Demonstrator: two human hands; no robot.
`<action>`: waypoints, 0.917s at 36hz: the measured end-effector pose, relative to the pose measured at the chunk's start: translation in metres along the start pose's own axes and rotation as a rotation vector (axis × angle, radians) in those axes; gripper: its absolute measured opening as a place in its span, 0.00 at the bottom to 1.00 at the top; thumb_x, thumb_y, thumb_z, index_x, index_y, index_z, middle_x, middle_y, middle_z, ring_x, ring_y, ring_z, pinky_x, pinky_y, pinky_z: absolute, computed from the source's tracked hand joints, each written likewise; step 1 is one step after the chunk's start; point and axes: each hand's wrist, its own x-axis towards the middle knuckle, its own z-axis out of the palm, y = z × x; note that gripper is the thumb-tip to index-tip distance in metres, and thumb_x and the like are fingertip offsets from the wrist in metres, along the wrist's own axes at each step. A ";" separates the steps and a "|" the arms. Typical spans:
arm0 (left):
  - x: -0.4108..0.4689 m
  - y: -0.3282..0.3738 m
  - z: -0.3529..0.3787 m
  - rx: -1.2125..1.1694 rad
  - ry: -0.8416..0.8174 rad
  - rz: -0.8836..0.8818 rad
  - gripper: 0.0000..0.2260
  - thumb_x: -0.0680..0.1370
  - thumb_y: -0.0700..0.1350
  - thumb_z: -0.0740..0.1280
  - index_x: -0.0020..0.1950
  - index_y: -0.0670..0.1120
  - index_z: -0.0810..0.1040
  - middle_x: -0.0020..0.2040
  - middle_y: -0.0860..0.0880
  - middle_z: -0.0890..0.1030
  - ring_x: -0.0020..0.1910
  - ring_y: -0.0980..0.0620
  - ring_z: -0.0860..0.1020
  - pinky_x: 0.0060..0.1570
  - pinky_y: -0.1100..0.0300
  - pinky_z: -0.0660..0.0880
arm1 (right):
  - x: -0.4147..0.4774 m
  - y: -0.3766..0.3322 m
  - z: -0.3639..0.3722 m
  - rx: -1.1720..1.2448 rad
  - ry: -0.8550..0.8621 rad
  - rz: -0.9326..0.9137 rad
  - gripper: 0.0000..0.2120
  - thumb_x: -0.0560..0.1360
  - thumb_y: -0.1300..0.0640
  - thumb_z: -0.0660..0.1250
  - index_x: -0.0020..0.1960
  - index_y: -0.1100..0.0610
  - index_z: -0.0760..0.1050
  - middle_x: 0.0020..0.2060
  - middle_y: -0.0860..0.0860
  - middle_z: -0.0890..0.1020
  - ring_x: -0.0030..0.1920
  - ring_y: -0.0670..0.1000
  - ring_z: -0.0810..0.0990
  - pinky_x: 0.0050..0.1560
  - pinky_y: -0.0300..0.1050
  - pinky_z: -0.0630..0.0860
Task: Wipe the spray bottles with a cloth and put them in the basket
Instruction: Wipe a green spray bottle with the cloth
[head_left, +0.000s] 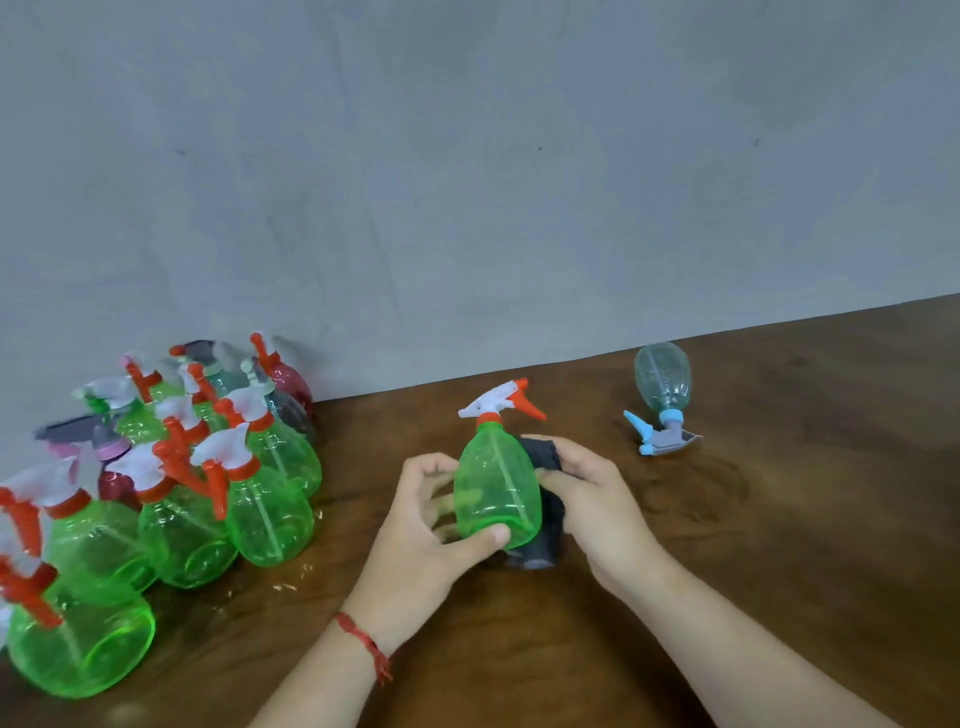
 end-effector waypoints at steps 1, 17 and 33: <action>0.003 -0.002 -0.006 -0.008 0.017 0.005 0.34 0.63 0.52 0.87 0.63 0.62 0.74 0.64 0.53 0.83 0.63 0.49 0.84 0.63 0.49 0.81 | 0.006 0.002 0.004 0.012 -0.030 0.009 0.20 0.82 0.70 0.60 0.62 0.52 0.84 0.55 0.51 0.88 0.58 0.54 0.86 0.67 0.62 0.79; 0.023 -0.030 -0.034 0.384 -0.096 0.166 0.48 0.69 0.42 0.85 0.80 0.67 0.62 0.77 0.58 0.71 0.73 0.53 0.76 0.71 0.56 0.75 | 0.052 0.023 0.025 0.023 -0.180 -0.156 0.21 0.83 0.70 0.62 0.67 0.49 0.81 0.60 0.43 0.86 0.63 0.45 0.83 0.66 0.42 0.79; 0.012 -0.029 -0.025 0.433 -0.099 0.277 0.51 0.68 0.46 0.86 0.84 0.56 0.60 0.77 0.58 0.71 0.74 0.54 0.76 0.71 0.64 0.72 | 0.033 0.036 0.021 -0.015 -0.292 -0.294 0.16 0.86 0.64 0.61 0.69 0.54 0.80 0.62 0.47 0.85 0.66 0.49 0.82 0.71 0.53 0.76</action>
